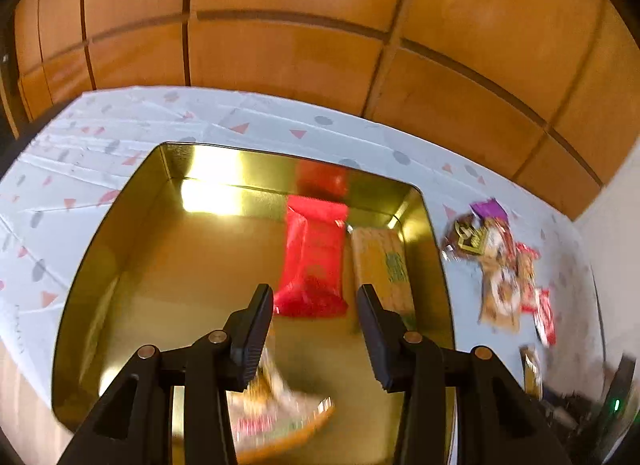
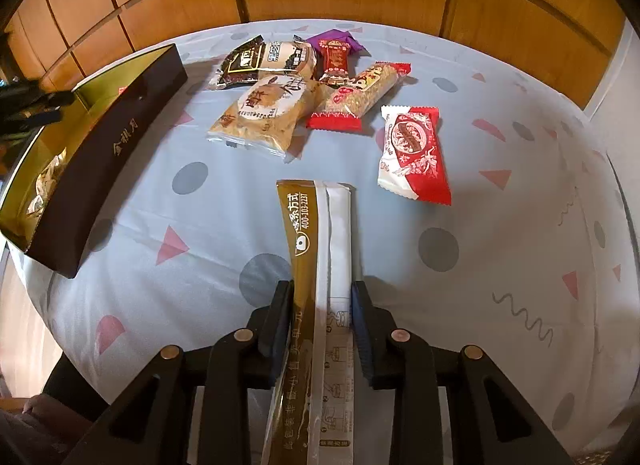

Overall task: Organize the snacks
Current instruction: 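Place the red cake pack in the tin with the left gripper while the right grasps the long white-gold bar, then carry the white-gold bar to the tin and release it with the right gripper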

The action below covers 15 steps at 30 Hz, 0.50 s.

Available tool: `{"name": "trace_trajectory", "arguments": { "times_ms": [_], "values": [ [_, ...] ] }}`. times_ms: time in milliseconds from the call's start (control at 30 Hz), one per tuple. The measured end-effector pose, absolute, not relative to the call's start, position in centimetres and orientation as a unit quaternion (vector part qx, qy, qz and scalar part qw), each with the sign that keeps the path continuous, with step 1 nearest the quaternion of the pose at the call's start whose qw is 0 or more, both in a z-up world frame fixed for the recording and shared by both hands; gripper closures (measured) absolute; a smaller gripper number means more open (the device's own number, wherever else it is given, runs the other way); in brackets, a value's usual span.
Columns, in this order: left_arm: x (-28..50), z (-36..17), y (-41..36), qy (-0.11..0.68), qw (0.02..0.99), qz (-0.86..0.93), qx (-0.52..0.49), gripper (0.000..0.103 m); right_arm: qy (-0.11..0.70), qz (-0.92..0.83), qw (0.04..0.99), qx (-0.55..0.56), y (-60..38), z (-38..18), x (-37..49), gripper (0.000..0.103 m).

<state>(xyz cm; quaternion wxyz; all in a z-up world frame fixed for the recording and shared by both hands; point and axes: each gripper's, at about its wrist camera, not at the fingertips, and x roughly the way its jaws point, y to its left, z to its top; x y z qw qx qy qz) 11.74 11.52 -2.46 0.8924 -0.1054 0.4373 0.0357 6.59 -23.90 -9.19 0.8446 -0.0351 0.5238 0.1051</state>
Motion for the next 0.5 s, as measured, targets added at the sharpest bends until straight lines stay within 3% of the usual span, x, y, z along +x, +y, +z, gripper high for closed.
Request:
{"name": "trace_trajectory", "arguments": {
  "times_ms": [300, 500],
  "values": [
    [7.3, -2.6, 10.1, 0.436, 0.895, 0.03, -0.092, 0.059, 0.52, 0.088, 0.849, -0.035, -23.6, -9.1, 6.4, 0.073],
    [5.5, -2.6, 10.3, 0.425, 0.901, 0.028, -0.084, 0.059, 0.537, 0.078, 0.839, 0.025, -24.3, -8.7, 7.2, 0.075]
  ]
}}
